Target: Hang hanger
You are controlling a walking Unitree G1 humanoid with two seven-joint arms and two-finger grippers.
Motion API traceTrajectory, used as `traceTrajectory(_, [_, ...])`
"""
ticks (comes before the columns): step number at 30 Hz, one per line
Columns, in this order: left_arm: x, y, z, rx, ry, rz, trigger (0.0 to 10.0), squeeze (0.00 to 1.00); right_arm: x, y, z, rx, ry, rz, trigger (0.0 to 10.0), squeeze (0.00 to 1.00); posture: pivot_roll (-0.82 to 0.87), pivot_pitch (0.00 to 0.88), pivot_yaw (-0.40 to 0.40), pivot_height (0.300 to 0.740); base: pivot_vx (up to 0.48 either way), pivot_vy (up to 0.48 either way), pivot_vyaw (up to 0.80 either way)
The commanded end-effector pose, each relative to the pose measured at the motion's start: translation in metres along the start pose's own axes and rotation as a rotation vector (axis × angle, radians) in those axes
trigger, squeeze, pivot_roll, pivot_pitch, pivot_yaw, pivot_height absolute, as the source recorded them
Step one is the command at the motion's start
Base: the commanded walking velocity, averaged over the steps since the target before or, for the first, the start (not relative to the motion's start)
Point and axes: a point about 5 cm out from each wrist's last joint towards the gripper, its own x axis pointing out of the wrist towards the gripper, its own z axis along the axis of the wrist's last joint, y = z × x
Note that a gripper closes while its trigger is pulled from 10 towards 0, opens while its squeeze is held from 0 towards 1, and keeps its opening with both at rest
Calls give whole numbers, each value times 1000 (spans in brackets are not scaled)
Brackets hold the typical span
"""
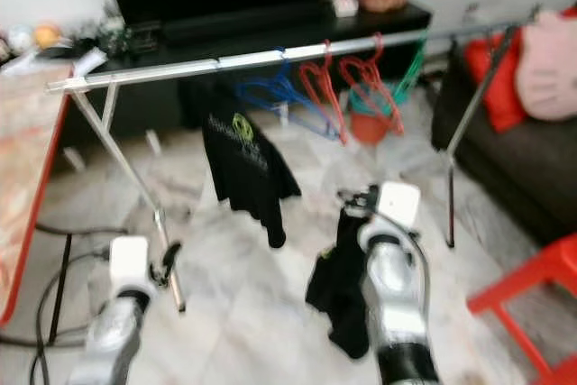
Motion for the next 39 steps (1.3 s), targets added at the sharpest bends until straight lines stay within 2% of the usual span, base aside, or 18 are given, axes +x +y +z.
traceTrajectory(1, [0, -3, 2, 1, -7, -1, 10000, 0, -1, -3, 3, -20, -24, 3, 10000, 0, -47, 0, 39, 740, 0, 0, 800])
traceTrajectory(4, [-1, -3, 2, 2, -10, -2, 10000, 0, -5, -7, -1, -13, -20, 0, 10000, 0, -41, 0, 33, 740, 0, 0, 546])
traceTrajectory(8, [-9, 1, 2, 8, -27, -5, 10000, 0, -20, -23, -11, 11, -16, -28, 10000, 0, -45, 0, 31, 740, 0, 0, 0])
traceTrajectory(11, [-15, 5, 3, 22, -42, -6, 10000, 0, -33, -30, -9, -57, -57, -6, 10000, 0, -39, 0, 28, 740, 0, 0, 0])
traceTrajectory(13, [-26, 11, 8, 49, -70, -27, 10000, 0, -53, -41, -4, -98, -104, -13, 10000, 0, -37, 0, 26, 740, 0, 0, 0])
traceTrajectory(16, [-37, 16, 10, 73, -81, -39, 10000, 0, -69, -45, -5, -160, -101, -11, 10000, 0, -48, 0, 33, 740, 0, 0, 0])
traceTrajectory(18, [-40, 17, 10, 73, -80, -37, 10000, 0, -73, -46, -6, -175, -93, -13, 10000, 0, -48, 0, 33, 740, 0, 0, 0])
traceTrajectory(20, [-42, 17, 17, 69, -106, -28, 10000, 0, -81, -46, -6, -137, -88, -17, 10000, 0, -41, 0, 31, 740, 0, 0, 0])
traceTrajectory(23, [-40, 15, 22, 46, -121, -12, 10000, 0, -83, -43, -8, -107, -83, -21, 10000, 0, -41, 0, 31, 740, 0, 0, 0])
traceTrajectory(25, [-35, 10, 25, 50, -117, -21, 10000, 0, -78, -32, -11, -72, -54, -1, 10000, 0, -46, 0, 38, 740, 0, 0, 0])
traceTrajectory(26, [-28, 7, 28, 68, -118, -23, 10000, 0, -70, -24, -8, -52, -55, 11, 10000, 0, -47, 0, 38, 740, 0, 0, 0])
traceTrajectory(28, [-24, 6, 31, 70, -125, -18, 10000, 0, -64, -21, -4, -49, -65, 14, 10000, 0, -44, 0, 39, 740, 0, -135, 0])
traceTrajectory(33, [-23, 7, 33, 68, -122, -7, 10000, 0, -61, -19, -1, -86, -68, 38, 10000, 0, -37, 0, 37, 740, 0, -350, 0])
traceTrajectory(35, [-28, 11, 30, 74, -107, -1, 10000, 0, -65, -22, -4, -118, -49, 51, 10000, 0, -37, 0, 36, 740, 0, -405, 0])
traceTrajectory(39, [-32, 15, 25, 84, -85, 17, 10000, 0, -66, -29, -5, -106, -37, 10, 10000, 0, -36, 0, 36, 740, 0, -402, 262])
